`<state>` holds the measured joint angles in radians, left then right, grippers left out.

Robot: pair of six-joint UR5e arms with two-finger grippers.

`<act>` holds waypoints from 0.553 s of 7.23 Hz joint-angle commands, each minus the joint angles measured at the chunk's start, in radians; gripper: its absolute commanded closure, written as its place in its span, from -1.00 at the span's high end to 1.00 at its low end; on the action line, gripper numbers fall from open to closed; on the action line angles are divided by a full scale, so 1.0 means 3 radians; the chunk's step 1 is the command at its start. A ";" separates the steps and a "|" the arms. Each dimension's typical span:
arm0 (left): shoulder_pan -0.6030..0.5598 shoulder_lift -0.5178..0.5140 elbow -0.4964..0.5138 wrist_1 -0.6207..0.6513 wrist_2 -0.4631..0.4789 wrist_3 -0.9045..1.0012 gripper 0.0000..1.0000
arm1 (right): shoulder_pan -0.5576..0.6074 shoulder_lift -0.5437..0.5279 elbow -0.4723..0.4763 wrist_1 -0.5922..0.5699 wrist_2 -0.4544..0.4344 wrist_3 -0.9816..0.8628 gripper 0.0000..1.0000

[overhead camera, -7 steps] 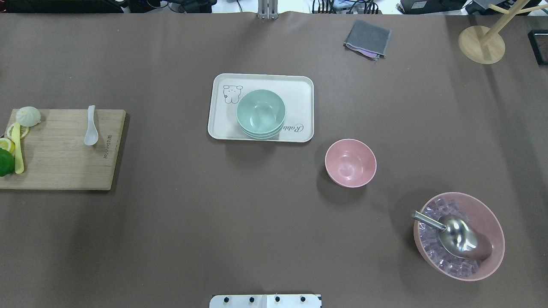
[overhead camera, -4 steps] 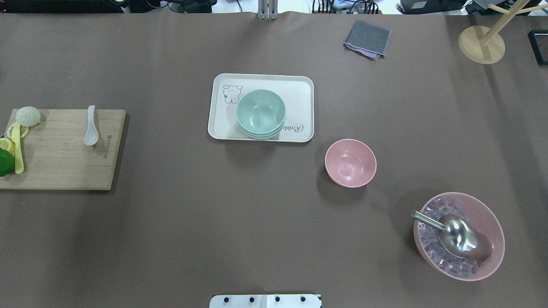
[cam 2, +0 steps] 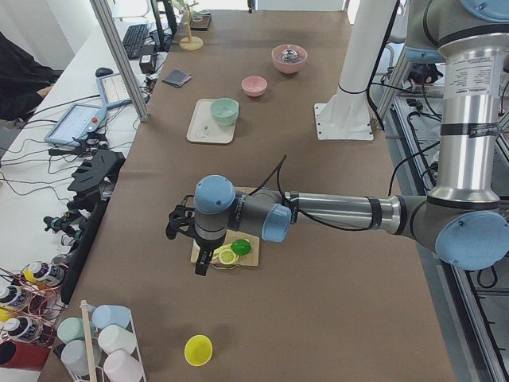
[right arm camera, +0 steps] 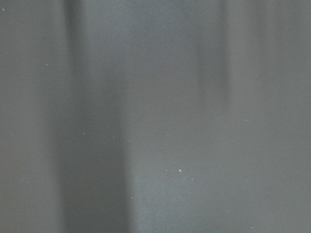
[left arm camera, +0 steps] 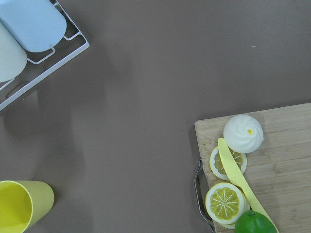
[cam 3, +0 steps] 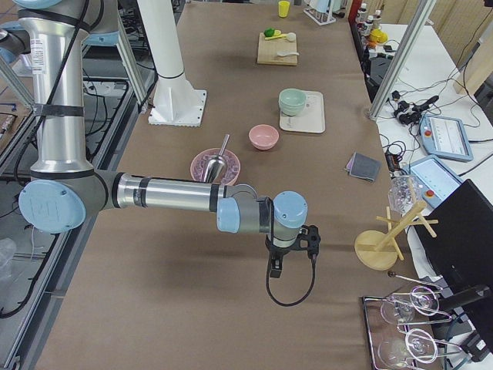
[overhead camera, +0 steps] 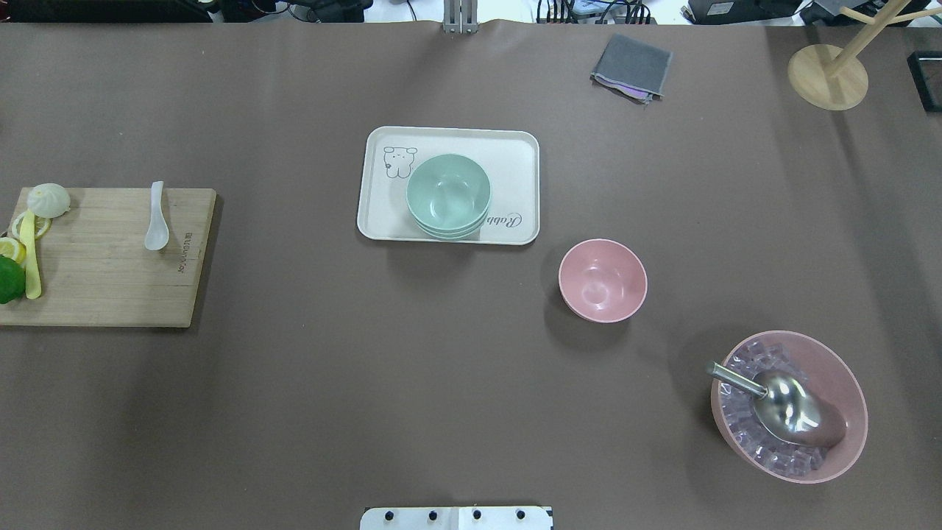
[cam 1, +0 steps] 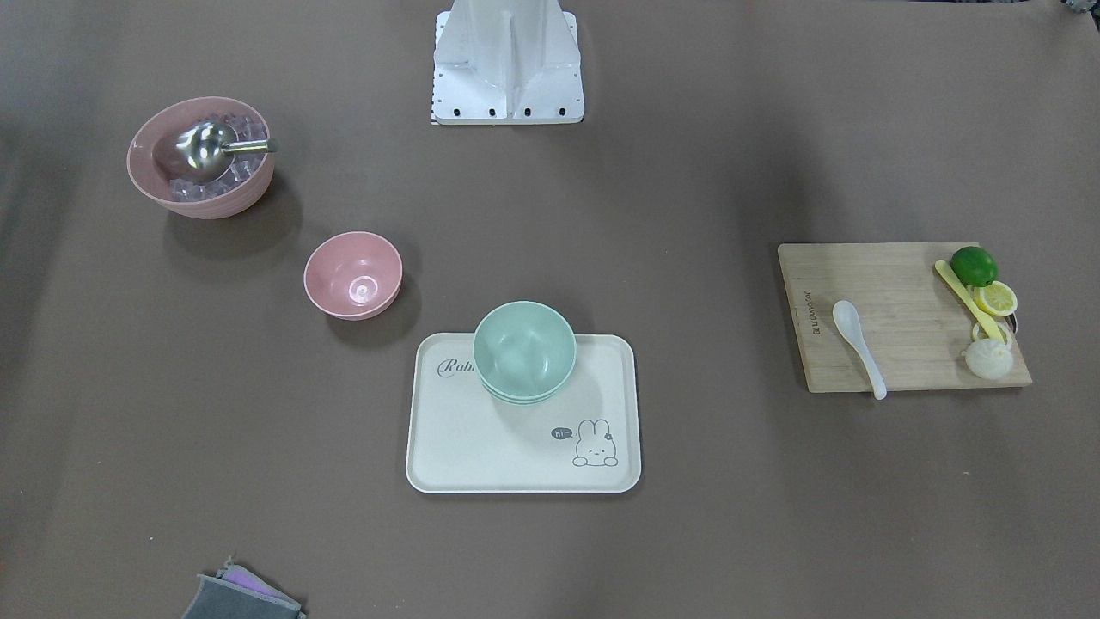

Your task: Stack pink bowl on green and place spoon

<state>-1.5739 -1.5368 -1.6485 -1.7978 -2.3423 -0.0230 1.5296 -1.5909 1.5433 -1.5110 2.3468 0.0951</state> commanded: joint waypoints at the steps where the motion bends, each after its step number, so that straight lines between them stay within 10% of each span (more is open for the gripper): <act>1: 0.0005 -0.0001 -0.0002 0.0000 0.0005 0.0000 0.96 | 0.0004 -0.0004 0.0010 0.0000 0.0001 0.0000 1.00; 4: 0.0005 -0.0001 0.0003 -0.0005 0.0010 0.0000 0.96 | 0.0004 0.0001 0.0015 0.0000 0.0006 0.0000 1.00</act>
<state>-1.5724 -1.5360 -1.6476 -1.7992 -2.3436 -0.0230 1.5299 -1.5909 1.5475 -1.5110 2.3480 0.0951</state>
